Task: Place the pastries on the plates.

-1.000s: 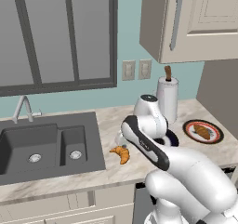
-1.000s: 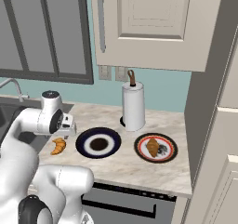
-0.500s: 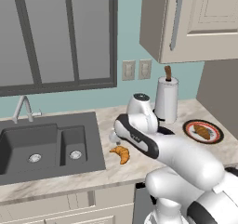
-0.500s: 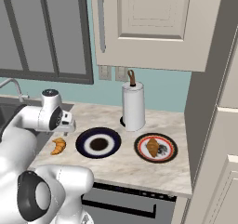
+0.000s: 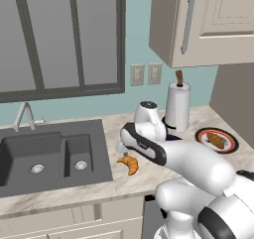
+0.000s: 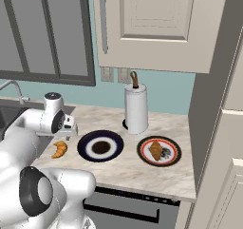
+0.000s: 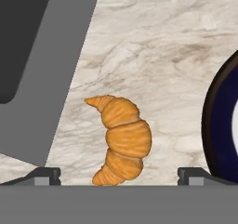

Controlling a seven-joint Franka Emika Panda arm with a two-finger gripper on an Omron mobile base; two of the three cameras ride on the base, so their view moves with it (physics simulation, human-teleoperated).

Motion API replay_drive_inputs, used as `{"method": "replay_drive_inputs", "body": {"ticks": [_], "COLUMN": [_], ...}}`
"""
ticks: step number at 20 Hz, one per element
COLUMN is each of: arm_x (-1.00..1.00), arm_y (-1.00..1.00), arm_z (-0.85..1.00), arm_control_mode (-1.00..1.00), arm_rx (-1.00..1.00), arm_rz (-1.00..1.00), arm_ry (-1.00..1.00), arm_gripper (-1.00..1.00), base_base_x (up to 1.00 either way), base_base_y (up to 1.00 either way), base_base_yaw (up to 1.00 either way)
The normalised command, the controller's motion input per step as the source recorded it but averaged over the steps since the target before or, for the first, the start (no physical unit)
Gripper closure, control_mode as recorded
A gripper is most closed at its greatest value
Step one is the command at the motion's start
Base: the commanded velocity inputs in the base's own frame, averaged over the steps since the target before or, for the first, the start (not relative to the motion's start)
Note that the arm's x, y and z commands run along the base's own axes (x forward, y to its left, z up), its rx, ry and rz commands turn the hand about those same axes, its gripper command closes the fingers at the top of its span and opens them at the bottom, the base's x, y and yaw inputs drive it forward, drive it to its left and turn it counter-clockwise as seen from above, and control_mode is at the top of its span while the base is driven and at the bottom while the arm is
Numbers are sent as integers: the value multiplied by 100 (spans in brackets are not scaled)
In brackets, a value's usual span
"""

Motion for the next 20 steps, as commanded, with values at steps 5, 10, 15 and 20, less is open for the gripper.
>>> {"method": "replay_drive_inputs", "body": {"ticks": [5,10,15,20], "arm_x": [0,0,0,0], "arm_y": [0,0,0,0], "arm_z": [-47,-28,-18,-16], "arm_control_mode": [-100,-100,-100,-100], "arm_rx": [0,0,0,0], "arm_rz": [0,0,0,0], "arm_ry": [1,0,0,0], "arm_gripper": [-100,-100,-100,-100], "base_base_x": [0,0,0,0], "base_base_y": [0,0,0,0], "base_base_yaw": [0,0,0,0]}}
